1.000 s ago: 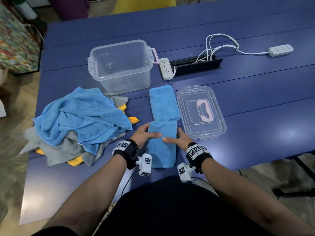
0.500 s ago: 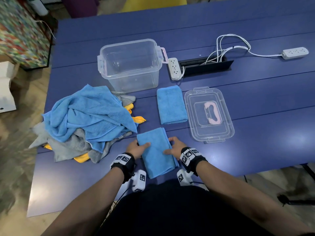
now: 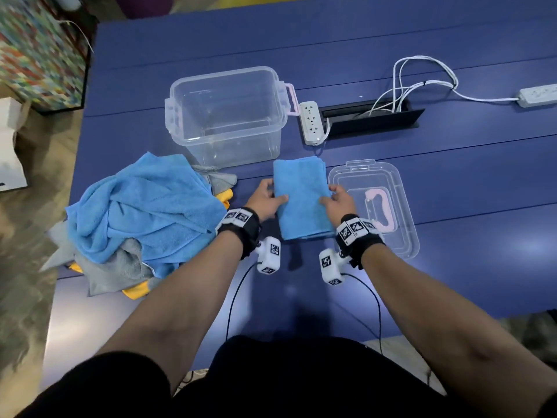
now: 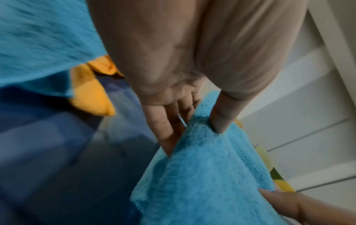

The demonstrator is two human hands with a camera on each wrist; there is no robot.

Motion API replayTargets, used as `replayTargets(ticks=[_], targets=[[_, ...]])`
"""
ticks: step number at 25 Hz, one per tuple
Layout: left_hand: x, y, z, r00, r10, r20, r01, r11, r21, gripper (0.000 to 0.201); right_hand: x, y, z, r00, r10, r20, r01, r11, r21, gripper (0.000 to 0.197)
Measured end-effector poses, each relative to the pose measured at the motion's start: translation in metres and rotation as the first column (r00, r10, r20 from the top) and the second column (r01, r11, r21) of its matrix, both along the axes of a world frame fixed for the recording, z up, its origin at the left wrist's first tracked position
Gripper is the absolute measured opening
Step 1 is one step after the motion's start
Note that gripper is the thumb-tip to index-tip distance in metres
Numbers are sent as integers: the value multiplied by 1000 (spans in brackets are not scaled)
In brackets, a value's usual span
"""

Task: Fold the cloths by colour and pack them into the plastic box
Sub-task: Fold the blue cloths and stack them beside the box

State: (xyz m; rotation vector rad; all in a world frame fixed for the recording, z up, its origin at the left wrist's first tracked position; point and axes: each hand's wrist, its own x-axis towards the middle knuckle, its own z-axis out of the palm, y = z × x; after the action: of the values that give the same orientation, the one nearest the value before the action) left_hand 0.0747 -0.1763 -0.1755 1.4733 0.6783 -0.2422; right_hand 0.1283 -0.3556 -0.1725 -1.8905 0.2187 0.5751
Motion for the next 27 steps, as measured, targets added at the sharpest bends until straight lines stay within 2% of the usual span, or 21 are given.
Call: replayTargets(ticks=[3, 5, 7, 10, 11, 12, 14, 15, 17, 18, 19, 21, 24, 25, 26, 27], targets=[[31, 0, -7, 999, -14, -30, 17, 993, 113, 57, 25, 2, 3, 1000, -5, 15, 6, 999, -37, 33], [38, 0, -15, 997, 33, -76, -18, 982, 190, 62, 33, 5, 3, 997, 73, 36, -65, 979, -192, 35], [38, 0, -27, 992, 47, -118, -15, 965, 260, 66, 36, 7, -1, 982, 183, 37, -156, 912, -380, 39], [34, 3, -35, 982, 68, -174, -22, 967, 252, 69, 41, 6, -5, 973, 231, 22, -196, 869, -455, 42], [32, 4, -34, 985, 66, -159, -15, 952, 305, 70, 42, 5, -7, 962, 264, 73, -195, 848, -493, 46], [30, 4, -32, 994, 31, -106, 20, 895, 446, 72, 41, 6, -6, 930, 323, 175, -180, 816, -549, 52], [30, 3, -26, 982, -190, 19, 113, 660, 743, 78, 42, 11, -4, 787, 506, 354, -187, 742, -644, 69], [34, 2, -24, 932, -363, -20, 224, 533, 816, 84, 45, 14, -3, 717, 621, 316, -285, 675, -680, 76], [45, 0, -19, 744, -615, -262, 536, 314, 783, 100, 52, 17, -4, 585, 811, 30, -566, 434, -701, 92], [49, 2, -19, 647, -662, -379, 653, 223, 724, 110, 55, 16, -6, 515, 850, -111, -661, 312, -682, 102], [53, 5, -19, 579, -681, -448, 715, 160, 681, 119, 58, 14, -8, 462, 865, -197, -710, 227, -667, 113], [55, 11, -18, 512, -694, -506, 757, 86, 648, 132, 61, 8, -12, 399, 879, -263, -729, 130, -672, 127], [52, 12, -18, 479, -675, -561, 767, 11, 642, 142, 59, 6, -12, 384, 884, -267, -715, 102, -691, 132], [49, 11, -16, 491, -657, -572, 759, 0, 651, 143, 56, 7, -9, 391, 885, -253, -705, 111, -701, 132], [47, 10, -14, 514, -643, -568, 753, 22, 657, 145, 55, 8, -6, 413, 884, -219, -692, 148, -707, 129], [43, 11, -11, 556, -630, -542, 739, 76, 669, 145, 52, 9, -3, 452, 879, -156, -665, 215, -716, 124]])
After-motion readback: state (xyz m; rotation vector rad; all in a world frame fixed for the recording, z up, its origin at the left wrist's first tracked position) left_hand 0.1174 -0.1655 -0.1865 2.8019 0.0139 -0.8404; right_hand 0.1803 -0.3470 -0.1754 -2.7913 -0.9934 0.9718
